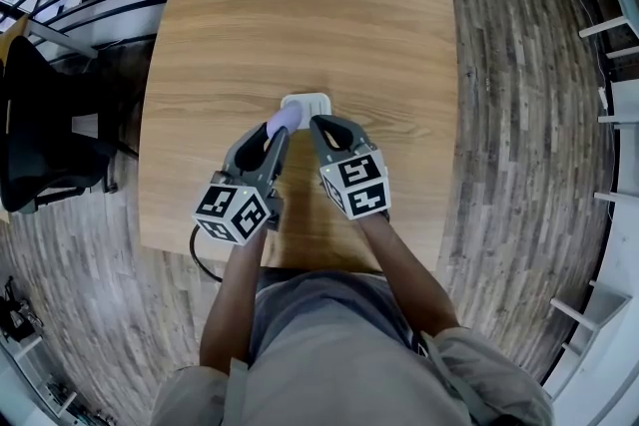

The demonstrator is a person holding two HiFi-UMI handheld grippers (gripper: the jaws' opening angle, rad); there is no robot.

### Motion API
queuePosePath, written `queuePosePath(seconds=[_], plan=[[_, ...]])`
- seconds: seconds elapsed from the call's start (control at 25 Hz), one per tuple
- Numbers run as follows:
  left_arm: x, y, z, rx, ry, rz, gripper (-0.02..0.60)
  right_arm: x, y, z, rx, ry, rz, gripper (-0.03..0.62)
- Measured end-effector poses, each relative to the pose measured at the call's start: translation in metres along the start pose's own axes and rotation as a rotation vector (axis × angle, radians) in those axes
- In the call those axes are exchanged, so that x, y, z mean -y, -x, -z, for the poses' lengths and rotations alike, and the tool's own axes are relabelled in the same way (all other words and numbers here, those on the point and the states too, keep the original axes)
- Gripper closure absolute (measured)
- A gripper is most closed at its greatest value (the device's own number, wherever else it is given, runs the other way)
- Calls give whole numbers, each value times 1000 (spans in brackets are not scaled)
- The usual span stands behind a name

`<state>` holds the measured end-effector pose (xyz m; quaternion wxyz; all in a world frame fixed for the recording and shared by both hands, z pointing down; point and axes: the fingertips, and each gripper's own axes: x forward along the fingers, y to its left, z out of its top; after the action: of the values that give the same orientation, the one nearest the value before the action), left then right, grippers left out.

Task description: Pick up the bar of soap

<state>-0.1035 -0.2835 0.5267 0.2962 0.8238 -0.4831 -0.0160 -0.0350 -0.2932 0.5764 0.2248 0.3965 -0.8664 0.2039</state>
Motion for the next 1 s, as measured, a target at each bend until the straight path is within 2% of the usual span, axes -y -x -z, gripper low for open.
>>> queuePosePath(seconds=[1.0], plan=[[24,24,-30,90,-13,23,465,-21,28,-17,60,37,-14,592]])
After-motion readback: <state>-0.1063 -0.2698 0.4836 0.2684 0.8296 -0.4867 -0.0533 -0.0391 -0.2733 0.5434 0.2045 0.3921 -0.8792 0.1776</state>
